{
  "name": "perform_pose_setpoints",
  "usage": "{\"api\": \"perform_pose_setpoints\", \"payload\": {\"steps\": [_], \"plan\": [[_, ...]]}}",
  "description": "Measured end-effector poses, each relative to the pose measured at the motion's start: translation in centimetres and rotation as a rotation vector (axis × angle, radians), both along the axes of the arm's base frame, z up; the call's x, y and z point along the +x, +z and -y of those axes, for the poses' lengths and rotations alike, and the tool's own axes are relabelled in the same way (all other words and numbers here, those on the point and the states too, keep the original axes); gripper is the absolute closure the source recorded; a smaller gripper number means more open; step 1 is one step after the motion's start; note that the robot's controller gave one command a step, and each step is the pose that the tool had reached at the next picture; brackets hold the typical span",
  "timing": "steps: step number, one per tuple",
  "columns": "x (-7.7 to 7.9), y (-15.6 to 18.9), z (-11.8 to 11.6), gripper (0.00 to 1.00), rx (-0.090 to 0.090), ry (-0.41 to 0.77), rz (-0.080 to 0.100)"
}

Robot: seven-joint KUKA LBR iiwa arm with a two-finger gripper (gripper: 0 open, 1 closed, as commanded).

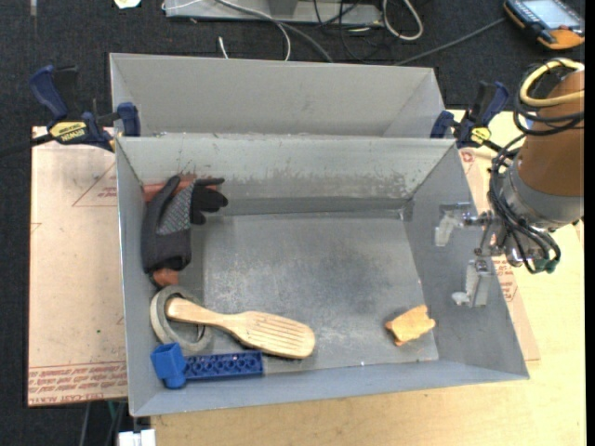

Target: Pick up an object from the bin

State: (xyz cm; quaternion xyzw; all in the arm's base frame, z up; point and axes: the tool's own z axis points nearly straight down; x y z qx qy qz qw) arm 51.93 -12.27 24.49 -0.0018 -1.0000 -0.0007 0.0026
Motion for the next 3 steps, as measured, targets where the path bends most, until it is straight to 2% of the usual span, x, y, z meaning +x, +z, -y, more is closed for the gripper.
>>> {"api": "perform_pose_setpoints", "payload": {"steps": [1, 2, 3], "plan": [[0.2, 0.3, 0.0, 0.00, -0.002, 0.003, 0.007], [0.4, -1.2, -0.7, 0.00, -0.002, 0.217, 0.010], [-2.5, -7.3, -2.1, 0.00, 0.002, 0.409, 0.002]]}}
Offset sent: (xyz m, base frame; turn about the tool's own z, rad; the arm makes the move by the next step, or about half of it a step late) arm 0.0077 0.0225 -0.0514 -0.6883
